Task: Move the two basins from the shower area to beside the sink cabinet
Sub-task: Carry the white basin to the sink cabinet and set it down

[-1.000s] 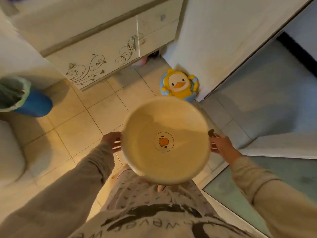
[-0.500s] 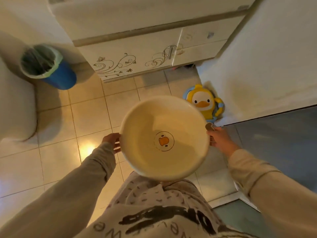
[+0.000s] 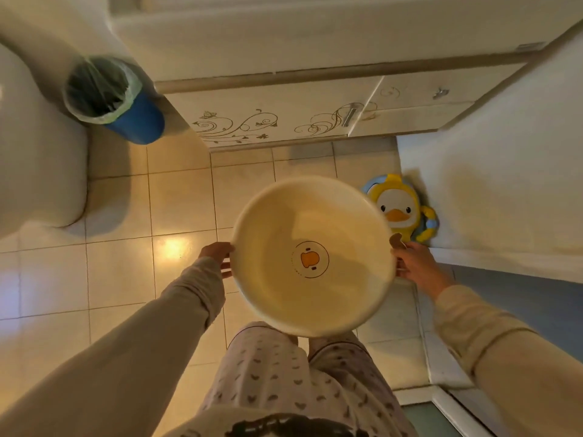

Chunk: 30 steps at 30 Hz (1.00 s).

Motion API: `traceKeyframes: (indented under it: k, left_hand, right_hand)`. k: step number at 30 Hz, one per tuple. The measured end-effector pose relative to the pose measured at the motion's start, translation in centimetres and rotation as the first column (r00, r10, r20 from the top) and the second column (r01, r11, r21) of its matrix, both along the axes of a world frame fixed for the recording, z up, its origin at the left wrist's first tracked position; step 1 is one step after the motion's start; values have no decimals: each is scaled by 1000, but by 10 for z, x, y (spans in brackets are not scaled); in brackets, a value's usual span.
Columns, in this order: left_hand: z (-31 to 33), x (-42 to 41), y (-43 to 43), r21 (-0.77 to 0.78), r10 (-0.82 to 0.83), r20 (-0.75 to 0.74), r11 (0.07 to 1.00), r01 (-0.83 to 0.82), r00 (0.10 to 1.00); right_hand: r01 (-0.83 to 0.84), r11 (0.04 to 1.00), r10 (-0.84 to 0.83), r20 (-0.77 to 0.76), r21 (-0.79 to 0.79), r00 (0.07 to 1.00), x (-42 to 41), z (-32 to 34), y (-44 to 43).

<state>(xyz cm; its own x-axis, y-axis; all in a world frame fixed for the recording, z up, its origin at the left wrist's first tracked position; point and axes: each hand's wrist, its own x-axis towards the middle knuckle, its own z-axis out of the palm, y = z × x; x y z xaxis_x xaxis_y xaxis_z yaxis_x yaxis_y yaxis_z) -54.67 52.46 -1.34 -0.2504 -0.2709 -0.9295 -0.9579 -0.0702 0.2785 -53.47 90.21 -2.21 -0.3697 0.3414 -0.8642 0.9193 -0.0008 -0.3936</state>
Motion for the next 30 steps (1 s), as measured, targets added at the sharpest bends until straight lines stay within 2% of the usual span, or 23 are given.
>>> traceKeyframes:
  k: [7, 13, 19, 24, 27, 30]
  left_hand:
    - [-22, 7, 9, -40, 149, 54, 988, -147, 987]
    - [-92, 9, 22, -101, 198, 122, 977, -187, 972]
    - [-218, -1, 33, -122, 166, 168, 982, -146, 972]
    - [-329, -14, 35, -136, 125, 134, 985, -107, 983]
    - [-380, -35, 24, -136, 184, 67, 975, -174, 981]
    - [-413, -69, 12, -65, 191, 33, 980, -188, 981]
  right_hand:
    - [-146, 989, 148, 53, -29, 988, -28, -41, 3]
    - [-133, 991, 135, 115, -26, 984, -42, -101, 10]
    - [-140, 990, 134, 203, 12, 970, -47, -228, 22]
    - [-233, 970, 221, 153, 65, 963, -67, -344, 14]
    - [-254, 966, 248, 99, 55, 964, -93, -404, 0]
    - [-288, 956, 285, 49, 65, 957, -136, -448, -15]
